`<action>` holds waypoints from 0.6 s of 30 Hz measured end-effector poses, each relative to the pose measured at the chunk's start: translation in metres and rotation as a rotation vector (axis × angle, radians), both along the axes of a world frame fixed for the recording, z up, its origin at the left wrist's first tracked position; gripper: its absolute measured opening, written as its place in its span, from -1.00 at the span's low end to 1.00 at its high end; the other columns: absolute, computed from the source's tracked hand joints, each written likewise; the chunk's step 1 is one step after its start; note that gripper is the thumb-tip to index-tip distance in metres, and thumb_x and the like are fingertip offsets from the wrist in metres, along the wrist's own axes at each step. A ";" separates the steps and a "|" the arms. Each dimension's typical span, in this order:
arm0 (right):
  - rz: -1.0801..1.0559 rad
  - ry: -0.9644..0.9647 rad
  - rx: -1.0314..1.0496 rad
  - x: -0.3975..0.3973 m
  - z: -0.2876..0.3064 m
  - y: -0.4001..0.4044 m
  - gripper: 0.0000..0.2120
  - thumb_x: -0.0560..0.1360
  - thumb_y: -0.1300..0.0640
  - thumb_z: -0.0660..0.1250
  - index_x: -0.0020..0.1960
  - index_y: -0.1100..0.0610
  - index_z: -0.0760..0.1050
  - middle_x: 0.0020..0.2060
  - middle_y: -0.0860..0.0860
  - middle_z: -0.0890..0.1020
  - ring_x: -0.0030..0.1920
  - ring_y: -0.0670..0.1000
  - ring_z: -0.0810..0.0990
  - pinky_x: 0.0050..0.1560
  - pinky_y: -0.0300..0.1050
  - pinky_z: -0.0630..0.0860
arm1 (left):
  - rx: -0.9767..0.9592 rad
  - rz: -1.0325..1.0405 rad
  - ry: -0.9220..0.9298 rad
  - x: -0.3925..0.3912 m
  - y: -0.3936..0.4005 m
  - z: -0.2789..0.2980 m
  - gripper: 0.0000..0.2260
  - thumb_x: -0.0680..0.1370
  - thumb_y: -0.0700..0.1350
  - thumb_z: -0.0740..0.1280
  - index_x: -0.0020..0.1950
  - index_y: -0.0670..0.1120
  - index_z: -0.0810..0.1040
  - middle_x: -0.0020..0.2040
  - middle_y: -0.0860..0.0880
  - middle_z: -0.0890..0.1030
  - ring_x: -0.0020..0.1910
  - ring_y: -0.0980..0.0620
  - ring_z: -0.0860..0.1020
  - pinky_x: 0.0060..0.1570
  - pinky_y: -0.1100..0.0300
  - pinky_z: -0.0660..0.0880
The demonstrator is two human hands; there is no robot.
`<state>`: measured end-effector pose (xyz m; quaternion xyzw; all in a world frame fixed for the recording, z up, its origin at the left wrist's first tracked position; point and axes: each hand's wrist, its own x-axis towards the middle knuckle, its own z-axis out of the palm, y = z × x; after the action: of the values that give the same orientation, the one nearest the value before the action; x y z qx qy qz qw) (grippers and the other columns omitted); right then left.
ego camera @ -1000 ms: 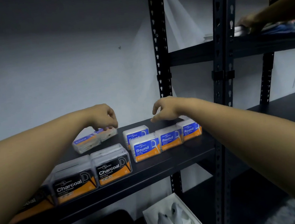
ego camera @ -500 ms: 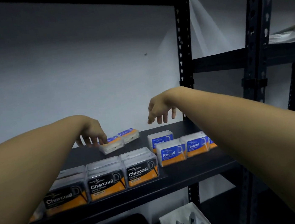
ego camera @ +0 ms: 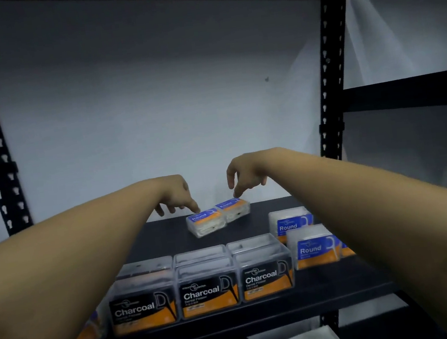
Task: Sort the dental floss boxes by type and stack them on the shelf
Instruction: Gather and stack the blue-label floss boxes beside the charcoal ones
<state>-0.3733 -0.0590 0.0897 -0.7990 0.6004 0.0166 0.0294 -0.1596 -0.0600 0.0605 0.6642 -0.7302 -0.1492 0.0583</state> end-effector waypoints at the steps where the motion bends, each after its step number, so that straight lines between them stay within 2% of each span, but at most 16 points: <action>1: 0.020 0.024 -0.027 0.005 -0.003 -0.006 -0.64 0.50 -0.02 0.50 0.26 0.03 0.58 0.06 -0.05 0.61 0.05 0.05 0.61 -0.01 0.00 0.64 | 0.005 -0.005 -0.013 -0.002 -0.003 -0.003 -0.56 0.39 0.12 0.57 0.11 -0.14 0.61 0.00 -0.05 0.63 -0.06 -0.03 0.65 -0.08 0.03 0.66; 3: 0.054 0.076 -0.058 0.015 -0.013 -0.021 -0.56 0.48 -0.04 0.52 0.32 -0.01 0.55 0.17 -0.04 0.61 0.13 0.07 0.59 0.05 -0.02 0.57 | 0.020 -0.005 -0.034 -0.006 -0.009 -0.009 -0.48 0.36 0.16 0.57 0.16 -0.13 0.59 0.06 -0.05 0.60 -0.02 -0.04 0.63 -0.06 0.01 0.67; 6: 0.071 0.156 -0.047 0.023 -0.026 -0.043 -0.45 0.46 -0.04 0.54 0.40 -0.03 0.49 0.29 -0.01 0.60 0.22 0.08 0.58 0.28 0.06 0.53 | 0.054 0.005 -0.054 -0.010 -0.022 -0.016 -0.43 0.36 0.19 0.56 0.22 -0.13 0.58 0.16 -0.07 0.60 0.11 -0.08 0.61 0.07 -0.07 0.64; 11: 0.099 0.221 0.022 0.023 -0.039 -0.058 -0.33 0.50 0.03 0.52 0.55 0.06 0.37 0.43 -0.02 0.51 0.34 0.07 0.53 0.27 -0.07 0.44 | 0.103 -0.003 -0.090 -0.017 -0.037 -0.025 -0.41 0.37 0.25 0.53 0.22 -0.13 0.61 0.17 -0.11 0.63 0.15 -0.10 0.60 0.12 -0.08 0.62; 14: 0.101 0.253 0.048 0.022 -0.048 -0.067 -0.36 0.48 0.00 0.53 0.51 0.03 0.43 0.40 -0.01 0.54 0.31 0.09 0.54 0.30 -0.01 0.47 | 0.127 -0.019 -0.087 -0.021 -0.041 -0.026 -0.45 0.39 0.21 0.52 0.21 -0.13 0.61 0.18 -0.12 0.63 0.16 -0.13 0.61 0.04 -0.05 0.65; 18: 0.081 0.264 0.051 0.020 -0.055 -0.079 -0.31 0.31 -0.09 0.64 0.36 0.04 0.48 0.30 0.00 0.57 0.24 0.10 0.57 0.30 0.10 0.52 | 0.100 -0.036 -0.111 -0.028 -0.040 -0.026 -0.50 0.41 0.16 0.53 0.20 -0.12 0.57 0.17 -0.08 0.58 0.17 -0.12 0.58 0.01 -0.06 0.67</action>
<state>-0.3528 -0.1381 0.0343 -0.8124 0.5657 0.1380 -0.0305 -0.1872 -0.1002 0.0344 0.6602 -0.7358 -0.1497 -0.0182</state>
